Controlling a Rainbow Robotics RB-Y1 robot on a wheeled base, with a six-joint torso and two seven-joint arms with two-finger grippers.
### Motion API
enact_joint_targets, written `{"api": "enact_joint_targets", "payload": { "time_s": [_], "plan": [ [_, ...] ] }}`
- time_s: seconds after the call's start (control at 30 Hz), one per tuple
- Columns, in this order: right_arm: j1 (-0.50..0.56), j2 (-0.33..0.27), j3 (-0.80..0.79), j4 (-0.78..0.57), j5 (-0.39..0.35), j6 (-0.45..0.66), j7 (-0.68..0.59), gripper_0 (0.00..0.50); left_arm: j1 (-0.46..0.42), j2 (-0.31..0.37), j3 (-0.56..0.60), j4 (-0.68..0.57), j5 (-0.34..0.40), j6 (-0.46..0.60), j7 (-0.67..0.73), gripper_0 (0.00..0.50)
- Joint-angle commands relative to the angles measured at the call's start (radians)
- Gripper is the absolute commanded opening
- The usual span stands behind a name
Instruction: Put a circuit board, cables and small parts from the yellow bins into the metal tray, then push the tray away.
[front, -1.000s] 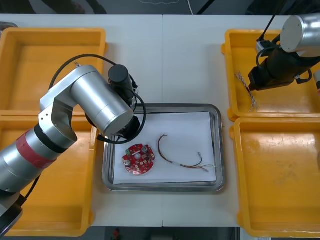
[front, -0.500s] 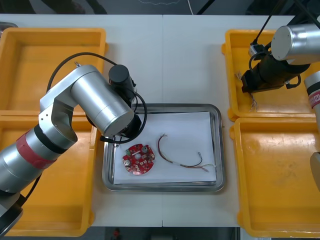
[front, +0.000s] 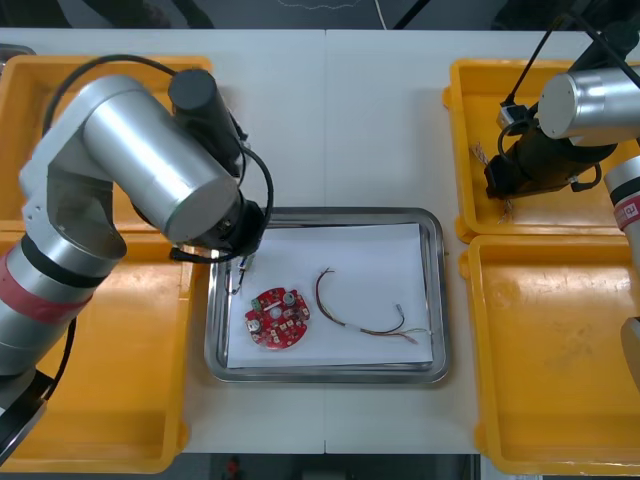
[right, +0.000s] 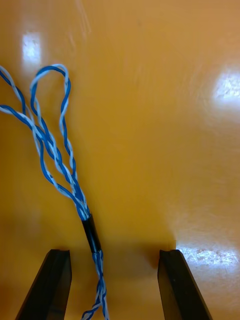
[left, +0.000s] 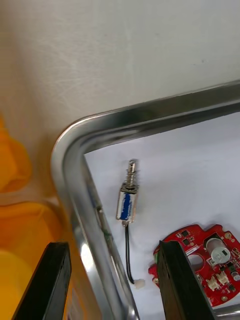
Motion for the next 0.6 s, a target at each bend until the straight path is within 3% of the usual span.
{"api": "enact_joint_targets", "payload": {
  "time_s": [0.03, 0.3, 0.33, 0.37, 0.4, 0.43, 0.5, 0.6],
  "plan": [
    [0.012, 0.007, 0.013, -0.017, 0.008, -0.011, -0.039, 0.5, -0.078, -0.01, 0.127, -0.02, 0.056, 0.054, 0.112, 0.5],
    [0.018, 0.007, 0.02, -0.017, -0.004, -0.022, -0.043, 0.5, -0.128, 0.056, 0.287, 0.053, 0.132, 0.054, 0.107, 0.5],
    [0.021, 0.007, 0.022, -0.017, -0.006, -0.026, -0.043, 0.481, -0.139, 0.065, 0.299, 0.074, 0.135, 0.054, 0.104, 0.5],
    [0.021, 0.007, 0.023, -0.017, -0.006, -0.029, -0.043, 0.414, -0.145, 0.068, 0.305, 0.088, 0.135, 0.054, 0.104, 0.5],
    [0.023, 0.006, 0.025, -0.017, -0.007, -0.034, -0.043, 0.242, -0.157, 0.077, 0.317, 0.112, 0.136, 0.054, 0.104, 0.5],
    [0.023, 0.007, 0.025, -0.017, -0.007, -0.037, -0.045, 0.139, -0.171, 0.085, 0.326, 0.142, 0.136, 0.054, 0.104, 0.5],
    [0.023, 0.007, 0.025, -0.017, -0.007, -0.039, -0.048, 0.017, -0.196, 0.092, 0.34, 0.189, 0.135, 0.054, 0.102, 0.5],
    [0.023, 0.007, 0.025, -0.017, -0.003, -0.039, -0.055, 0.0, -0.239, 0.099, 0.357, 0.272, 0.121, 0.054, 0.098, 0.5]
  ]
}}
